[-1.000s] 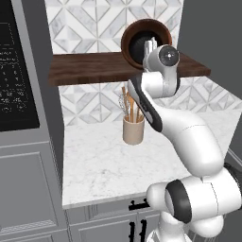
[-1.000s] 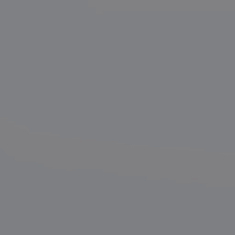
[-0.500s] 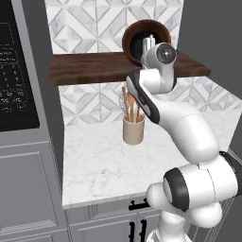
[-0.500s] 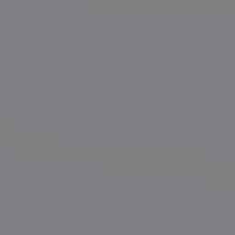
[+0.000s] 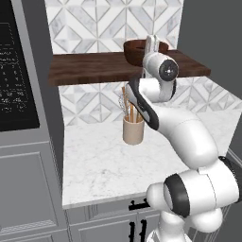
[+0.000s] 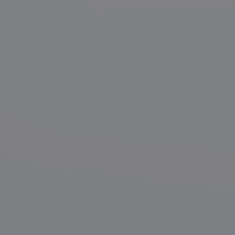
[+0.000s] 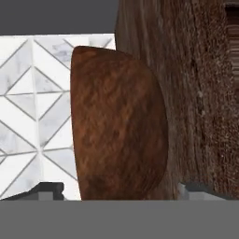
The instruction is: Pick up the bowls on the counter and stack them on top of one another in the open cabinet. Place the smaller bowl on top of the larger bowl.
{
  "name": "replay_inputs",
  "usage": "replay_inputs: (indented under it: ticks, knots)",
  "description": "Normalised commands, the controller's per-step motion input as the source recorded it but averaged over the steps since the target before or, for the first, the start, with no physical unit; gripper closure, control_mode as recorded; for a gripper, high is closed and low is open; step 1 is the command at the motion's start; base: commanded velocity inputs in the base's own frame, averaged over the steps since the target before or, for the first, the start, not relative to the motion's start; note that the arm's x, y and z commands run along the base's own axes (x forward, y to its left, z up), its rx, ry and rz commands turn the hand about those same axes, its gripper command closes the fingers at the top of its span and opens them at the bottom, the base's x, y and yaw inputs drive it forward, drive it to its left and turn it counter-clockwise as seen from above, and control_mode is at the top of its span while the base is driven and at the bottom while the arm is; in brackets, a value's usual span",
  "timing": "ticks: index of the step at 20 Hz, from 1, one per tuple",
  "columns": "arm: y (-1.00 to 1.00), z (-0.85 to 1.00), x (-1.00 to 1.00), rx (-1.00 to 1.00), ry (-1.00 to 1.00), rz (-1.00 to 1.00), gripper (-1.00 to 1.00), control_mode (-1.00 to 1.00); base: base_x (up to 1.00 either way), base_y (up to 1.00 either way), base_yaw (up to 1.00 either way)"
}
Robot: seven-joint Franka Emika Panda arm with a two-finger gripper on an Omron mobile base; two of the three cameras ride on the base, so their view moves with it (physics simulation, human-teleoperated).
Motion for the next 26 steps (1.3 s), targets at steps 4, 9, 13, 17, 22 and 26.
replay_inputs:
  ticks: [4, 9, 13, 17, 22, 26]
  knots:
    - [0.0, 0.32, -0.59, 0.06, -0.27, 0.0, -1.0, -1.0, 0.0, 0.0, 0.0]
    - [0.0, 0.19, -0.9, 0.05, -0.19, 0.01, -1.0, -1.0, 0.0, 0.0, 0.0]
    - [0.0, 0.01, -1.0, 0.0, -0.04, 0.0, -1.0, -1.0, 0.0, 0.0, 0.0]
    - [0.0, -0.05, -1.0, 0.02, 0.12, 0.0, -1.0, -1.0, 0.0, 0.0, 0.0]
    - [0.0, -0.34, -0.98, -0.04, 0.59, 0.0, -1.0, -1.0, 0.0, 0.0, 0.0]
    - [-0.01, -0.54, -0.7, -0.04, 0.83, 0.0, -1.0, -1.0, 0.0, 0.0, 0.0]
